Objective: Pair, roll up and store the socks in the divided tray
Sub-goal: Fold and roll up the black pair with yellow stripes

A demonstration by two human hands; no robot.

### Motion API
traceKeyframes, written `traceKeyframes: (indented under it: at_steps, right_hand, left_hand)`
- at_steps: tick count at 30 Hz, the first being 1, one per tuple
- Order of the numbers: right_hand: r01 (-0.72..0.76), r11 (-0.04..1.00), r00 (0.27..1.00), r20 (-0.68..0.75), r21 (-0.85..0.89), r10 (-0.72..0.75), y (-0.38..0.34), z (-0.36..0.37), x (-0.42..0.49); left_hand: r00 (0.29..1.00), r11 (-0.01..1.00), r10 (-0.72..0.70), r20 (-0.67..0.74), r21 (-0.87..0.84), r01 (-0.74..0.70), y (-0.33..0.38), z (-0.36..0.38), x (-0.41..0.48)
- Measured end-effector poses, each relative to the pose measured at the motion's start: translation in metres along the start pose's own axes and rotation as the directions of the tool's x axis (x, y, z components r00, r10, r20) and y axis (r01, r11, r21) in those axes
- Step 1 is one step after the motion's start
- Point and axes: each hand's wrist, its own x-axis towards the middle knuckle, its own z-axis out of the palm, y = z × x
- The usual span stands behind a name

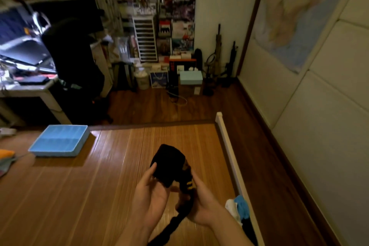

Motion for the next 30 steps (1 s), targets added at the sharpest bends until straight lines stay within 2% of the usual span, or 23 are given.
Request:
traceKeyframes:
  at_steps: [2, 6, 10, 13, 15, 16, 18, 20, 22, 24, 27, 30]
  right_hand:
    - [0.061, 0.998, 0.995, 0.077, 0.034, -0.064, -0.010, 0.017, -0.013]
    - [0.338, 0.940, 0.941, -0.034, 0.050, -0.337, -0.039, 0.038, -0.039]
    - [0.562, 0.803, 0.824, 0.051, -0.197, -0.564, -0.067, 0.054, -0.069]
    - [0.646, 0.680, 0.744, 0.088, -0.348, -0.662, -0.078, 0.069, -0.087]
    - [0.666, 0.584, 0.694, 0.098, -0.464, -0.713, -0.081, 0.079, -0.097]
    - [0.663, 0.525, 0.666, 0.100, -0.534, -0.739, -0.082, 0.083, -0.100]
    - [0.644, 0.415, 0.617, 0.115, -0.643, -0.779, -0.082, 0.089, -0.105]
    - [0.629, 0.341, 0.595, 0.150, -0.699, -0.790, -0.079, 0.094, -0.108]
    - [0.611, 0.288, 0.595, 0.188, -0.737, -0.781, -0.075, 0.098, -0.111]
    - [0.596, 0.276, 0.610, 0.202, -0.754, -0.766, -0.071, 0.099, -0.113]
    - [0.588, 0.383, 0.690, 0.194, -0.713, -0.697, -0.067, 0.099, -0.118]
    - [0.606, 0.457, 0.734, 0.236, -0.652, -0.636, -0.066, 0.095, -0.125]
  left_hand:
    - [1.000, 1.000, -0.017, -0.019, -0.005, 0.017, 0.003, 0.011, -0.005]
    - [0.993, 0.998, 0.003, -0.115, 0.069, 0.005, 0.016, 0.027, -0.011]
    - [0.935, 0.970, 0.106, -0.340, 0.242, -0.022, 0.035, 0.032, -0.004]
    - [0.913, 0.880, 0.047, -0.404, 0.450, 0.154, 0.043, 0.037, -0.001]
    - [0.899, 0.729, 0.101, -0.426, 0.646, 0.225, 0.041, 0.044, 0.004]
    - [0.908, 0.612, 0.196, -0.369, 0.770, 0.181, 0.037, 0.050, 0.006]
    - [0.937, 0.378, 0.338, -0.085, 0.925, -0.052, 0.027, 0.064, 0.009]
    - [0.936, 0.279, 0.293, 0.196, 0.919, -0.280, 0.017, 0.084, 0.007]
    - [0.929, 0.300, 0.176, 0.324, 0.882, -0.364, 0.009, 0.099, 0.004]
    - [0.927, 0.359, 0.118, 0.357, 0.855, -0.375, 0.004, 0.103, 0.005]
    - [0.933, 0.448, 0.092, 0.348, 0.822, -0.351, 0.001, 0.106, 0.007]
    - [0.943, 0.506, 0.156, 0.294, 0.796, -0.332, 0.001, 0.105, 0.006]
